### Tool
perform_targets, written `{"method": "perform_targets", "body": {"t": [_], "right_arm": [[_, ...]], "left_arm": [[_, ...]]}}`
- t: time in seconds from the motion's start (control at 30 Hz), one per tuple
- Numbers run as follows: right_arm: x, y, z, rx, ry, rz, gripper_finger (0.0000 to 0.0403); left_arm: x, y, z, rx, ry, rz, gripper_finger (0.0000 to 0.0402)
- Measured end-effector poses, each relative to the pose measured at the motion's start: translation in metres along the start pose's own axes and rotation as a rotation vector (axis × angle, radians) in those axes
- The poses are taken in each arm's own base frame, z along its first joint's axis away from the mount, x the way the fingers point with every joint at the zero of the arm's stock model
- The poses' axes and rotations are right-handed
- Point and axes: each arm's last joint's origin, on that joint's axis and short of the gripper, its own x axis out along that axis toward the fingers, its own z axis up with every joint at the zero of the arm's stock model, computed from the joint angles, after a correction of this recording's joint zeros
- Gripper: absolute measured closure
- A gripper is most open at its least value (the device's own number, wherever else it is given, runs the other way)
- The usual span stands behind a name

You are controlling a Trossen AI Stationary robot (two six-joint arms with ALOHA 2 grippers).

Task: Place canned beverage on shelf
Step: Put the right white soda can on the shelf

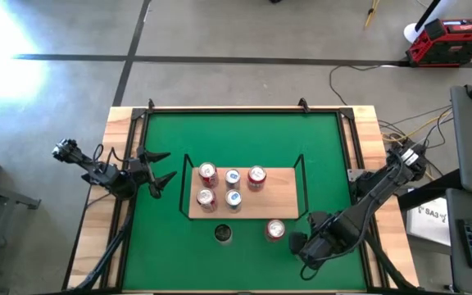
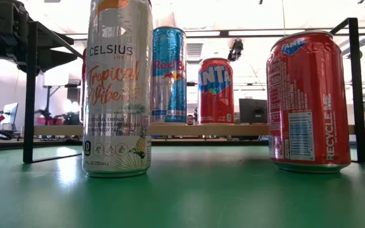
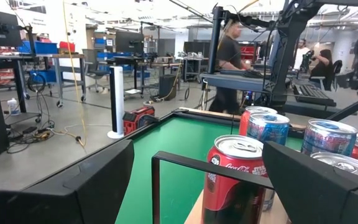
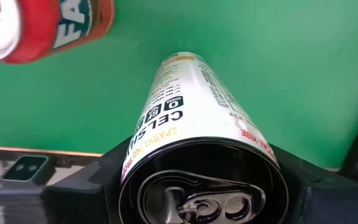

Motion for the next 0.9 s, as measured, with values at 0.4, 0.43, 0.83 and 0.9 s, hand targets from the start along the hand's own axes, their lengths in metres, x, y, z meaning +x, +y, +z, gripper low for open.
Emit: {"method": "perform_targets", "body": {"t": [0.4, 0.43, 0.83, 0.9], "right_arm": [[-0.047, 0.026, -0.014, -0.286, -0.139, -0.071, 0.0161], [-0.050, 0.028, -0.015, -0.287, -0.163, -0.080, 0.0161], [-0.091, 0.048, 0.015, -0.438, -0.136, 0.048, 0.0150], [-0.099, 0.046, 0.025, -0.431, -0.129, 0.052, 0.0146]], "left_arm": [[0.000, 0.000, 0.000, 0.001, 0.000, 0.000, 0.0061], [0.000, 0.000, 0.000, 0.001, 0.000, 0.000, 0.0061], [0.000, 0.000, 0.000, 0.000, 0.000, 0.000, 0.0061], [0.000, 0.000, 0.000, 0.001, 0.001, 0.000, 0.0061]]}}
